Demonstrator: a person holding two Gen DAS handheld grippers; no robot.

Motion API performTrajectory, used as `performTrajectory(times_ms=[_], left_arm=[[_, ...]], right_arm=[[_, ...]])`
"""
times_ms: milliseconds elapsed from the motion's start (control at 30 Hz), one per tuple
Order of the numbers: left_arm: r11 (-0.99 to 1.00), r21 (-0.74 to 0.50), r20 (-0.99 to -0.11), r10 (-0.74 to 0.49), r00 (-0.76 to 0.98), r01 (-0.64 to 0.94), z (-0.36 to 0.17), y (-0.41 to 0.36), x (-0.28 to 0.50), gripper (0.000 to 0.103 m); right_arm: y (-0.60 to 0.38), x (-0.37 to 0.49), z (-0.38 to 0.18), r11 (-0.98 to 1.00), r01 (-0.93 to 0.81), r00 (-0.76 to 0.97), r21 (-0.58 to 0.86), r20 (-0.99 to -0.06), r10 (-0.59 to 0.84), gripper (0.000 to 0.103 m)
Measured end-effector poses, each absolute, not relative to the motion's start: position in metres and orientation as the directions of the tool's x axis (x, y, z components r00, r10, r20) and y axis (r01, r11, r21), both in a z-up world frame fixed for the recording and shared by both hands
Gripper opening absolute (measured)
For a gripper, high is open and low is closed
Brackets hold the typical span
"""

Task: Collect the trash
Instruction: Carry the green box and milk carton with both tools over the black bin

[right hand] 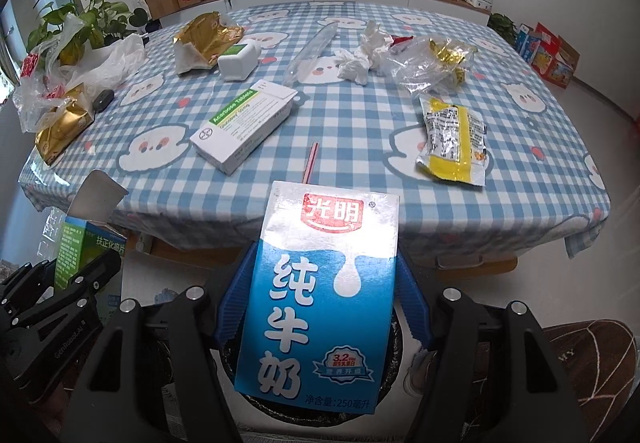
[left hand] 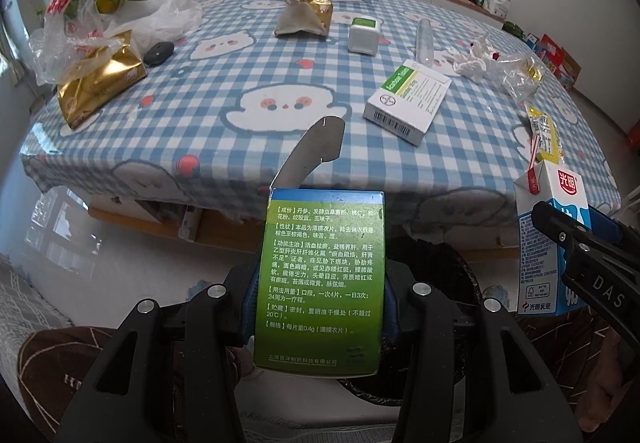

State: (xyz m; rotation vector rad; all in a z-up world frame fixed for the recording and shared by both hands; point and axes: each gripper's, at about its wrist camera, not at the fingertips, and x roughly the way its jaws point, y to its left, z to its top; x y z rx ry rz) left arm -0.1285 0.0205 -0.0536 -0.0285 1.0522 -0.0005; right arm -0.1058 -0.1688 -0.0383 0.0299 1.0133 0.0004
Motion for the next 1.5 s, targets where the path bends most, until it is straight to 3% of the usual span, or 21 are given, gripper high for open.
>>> performTrajectory(times_ms=[567,1500], left_arm=[[0.998,-0.009,-0.914,0.015,0.407,-0.058,-0.129,0.033,-0.139,0.046],[0.998,0.045,-0.957,0.055,0.285,-0.041,-0.208,0.039,-0.118,0.046]], right_arm=[[-0.167,-0.114,-0.108,1.0,0.007,0.455,0.007,-0.89,0.003,0.063],[-0.16,-0.1,-0.224,1.0,0.008,0.292,0.011,-0.956,0.008,0.063]])
